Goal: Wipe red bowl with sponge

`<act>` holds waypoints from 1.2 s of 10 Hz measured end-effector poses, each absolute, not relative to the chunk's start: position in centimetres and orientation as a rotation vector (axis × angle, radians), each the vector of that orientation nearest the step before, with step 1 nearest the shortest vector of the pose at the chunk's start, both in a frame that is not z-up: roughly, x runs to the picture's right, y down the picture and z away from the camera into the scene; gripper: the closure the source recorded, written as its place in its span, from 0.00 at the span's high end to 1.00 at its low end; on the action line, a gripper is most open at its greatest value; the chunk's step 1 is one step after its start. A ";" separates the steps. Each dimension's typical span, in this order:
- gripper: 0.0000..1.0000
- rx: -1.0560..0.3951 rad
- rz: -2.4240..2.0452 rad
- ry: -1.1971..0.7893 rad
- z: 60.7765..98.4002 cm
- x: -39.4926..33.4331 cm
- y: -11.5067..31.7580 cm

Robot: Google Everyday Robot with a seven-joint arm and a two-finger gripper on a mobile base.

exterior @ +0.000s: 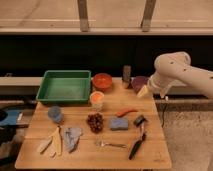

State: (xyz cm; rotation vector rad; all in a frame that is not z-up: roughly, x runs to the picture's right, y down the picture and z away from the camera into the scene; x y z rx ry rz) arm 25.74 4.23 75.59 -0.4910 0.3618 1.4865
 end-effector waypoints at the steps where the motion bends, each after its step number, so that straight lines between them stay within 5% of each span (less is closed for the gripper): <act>1: 0.78 -0.504 1.458 0.374 75.8 25.4 4.6; 12: 0.78 -0.753 1.058 0.408 76.9 11.6 14.8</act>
